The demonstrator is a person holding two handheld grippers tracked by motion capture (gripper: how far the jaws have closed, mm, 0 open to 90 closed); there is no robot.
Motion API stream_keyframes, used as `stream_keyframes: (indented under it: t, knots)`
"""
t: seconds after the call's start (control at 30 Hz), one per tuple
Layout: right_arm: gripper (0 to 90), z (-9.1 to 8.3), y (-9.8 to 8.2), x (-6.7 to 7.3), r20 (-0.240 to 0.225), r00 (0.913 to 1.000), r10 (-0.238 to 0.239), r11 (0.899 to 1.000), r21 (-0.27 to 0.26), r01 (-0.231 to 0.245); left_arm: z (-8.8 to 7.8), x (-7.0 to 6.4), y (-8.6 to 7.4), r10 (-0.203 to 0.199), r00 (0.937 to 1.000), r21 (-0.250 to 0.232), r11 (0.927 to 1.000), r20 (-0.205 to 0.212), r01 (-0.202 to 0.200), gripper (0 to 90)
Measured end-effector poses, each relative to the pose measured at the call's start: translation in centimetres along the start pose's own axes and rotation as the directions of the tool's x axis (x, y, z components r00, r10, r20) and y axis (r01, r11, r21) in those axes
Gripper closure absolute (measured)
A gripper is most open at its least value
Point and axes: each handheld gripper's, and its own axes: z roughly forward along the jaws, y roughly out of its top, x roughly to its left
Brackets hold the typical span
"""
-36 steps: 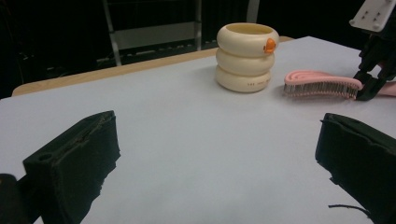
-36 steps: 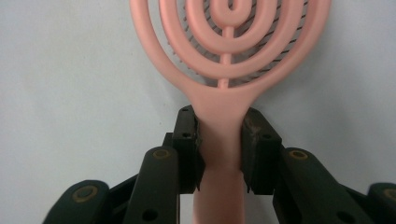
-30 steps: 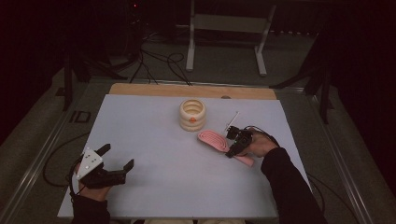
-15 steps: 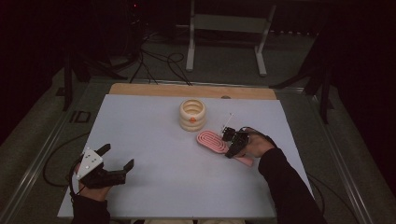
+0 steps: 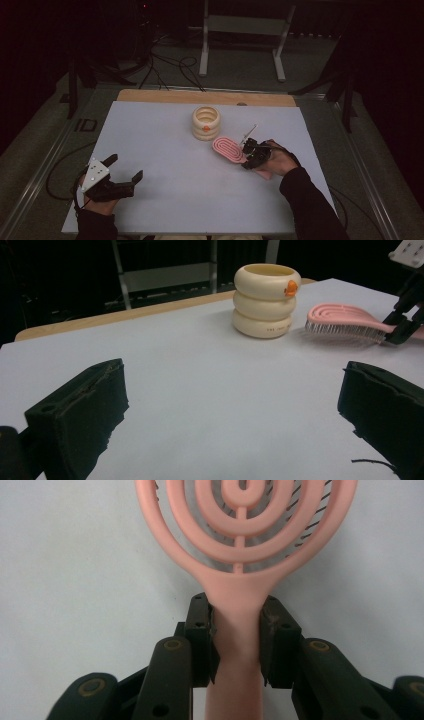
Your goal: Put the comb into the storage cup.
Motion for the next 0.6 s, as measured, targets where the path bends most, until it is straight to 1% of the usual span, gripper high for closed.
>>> stream_keyframes:
  t: [0.03,0.13,0.17,0.2,0.23,0.27,0.3,0.4,0.43,0.47,0.5,0.53,0.57,0.6]
  knots:
    - [70.0,-0.1,0.0,0.0,-0.001,1.0000,0.006,1.000,-0.009,-0.006,0.0,0.0,0.0,0.001,1.0000,0.001,1.0000,0.000,-0.001,0.3]
    - [70.0,-1.0,-0.1,0.3,0.018,0.9998,0.011,0.999,-0.047,-0.010,0.0,0.0,0.0,0.002,1.0000,0.002,1.0000,0.000,-0.002,0.3]
    - [70.0,-1.0,-0.1,0.3,0.018,0.9998,0.011,0.999,-0.047,-0.010,0.0,0.0,0.0,0.002,1.0000,0.002,1.0000,0.000,-0.002,0.3]
    - [70.0,-1.3,-0.1,0.4,0.024,0.9996,0.017,0.998,-0.059,-0.016,0.0,0.0,0.0,0.000,1.0000,0.002,1.0000,-0.002,0.000,0.3]
    - [70.0,-1.7,-0.2,0.6,0.021,0.9997,0.013,0.997,-0.081,-0.011,0.0,0.0,0.0,-0.001,1.0000,0.002,1.0000,-0.002,0.001,0.3]
    - [70.0,-2.0,-0.1,0.8,0.020,0.9994,0.029,0.996,-0.084,-0.028,0.0,0.0,0.0,-0.001,1.0000,0.003,1.0000,-0.002,0.001,0.3]
    - [70.0,-2.2,-0.2,1.0,0.024,0.9993,0.027,0.995,-0.098,-0.025,0.0,0.0,0.0,-0.001,1.0000,0.003,1.0000,-0.002,0.001,0.3]
    - [70.0,-2.4,-0.2,1.1,0.020,0.9993,0.030,0.994,-0.107,-0.028,0.1,0.0,0.0,-0.001,1.0000,0.004,1.0000,-0.003,0.001,0.3]
    - [70.0,-3.0,-0.3,1.4,0.031,0.9989,0.035,0.990,-0.136,-0.031,0.1,0.0,0.0,-0.001,1.0000,0.004,1.0000,-0.003,0.001,0.3]
    - [70.0,-3.0,-0.3,1.4,0.031,0.9989,0.035,0.990,-0.136,-0.031,0.1,-0.1,0.0,0.001,1.0000,0.007,1.0000,-0.005,-0.001,0.3]
    - [70.0,-3.7,-0.6,1.8,0.034,0.9982,0.050,0.982,-0.184,-0.042,0.1,-0.1,0.0,0.001,1.0000,0.008,1.0000,-0.006,-0.001,0.3]
    - [70.0,-3.9,-0.7,2.0,0.037,0.9978,0.054,0.979,-0.197,-0.046,0.1,-0.1,0.0,0.000,1.0000,0.008,1.0000,-0.006,0.000,0.3]
    - [70.0,-3.9,-0.7,2.0,0.037,0.9978,0.054,0.979,-0.197,-0.046,0.1,-0.1,0.0,0.000,1.0000,0.008,1.0000,-0.006,0.000,0.3]
    - [70.0,-4.1,-0.7,2.1,0.037,0.9974,0.062,0.976,-0.210,-0.053,0.1,-0.1,0.0,-0.002,1.0000,0.010,1.0000,-0.006,0.002,0.3]
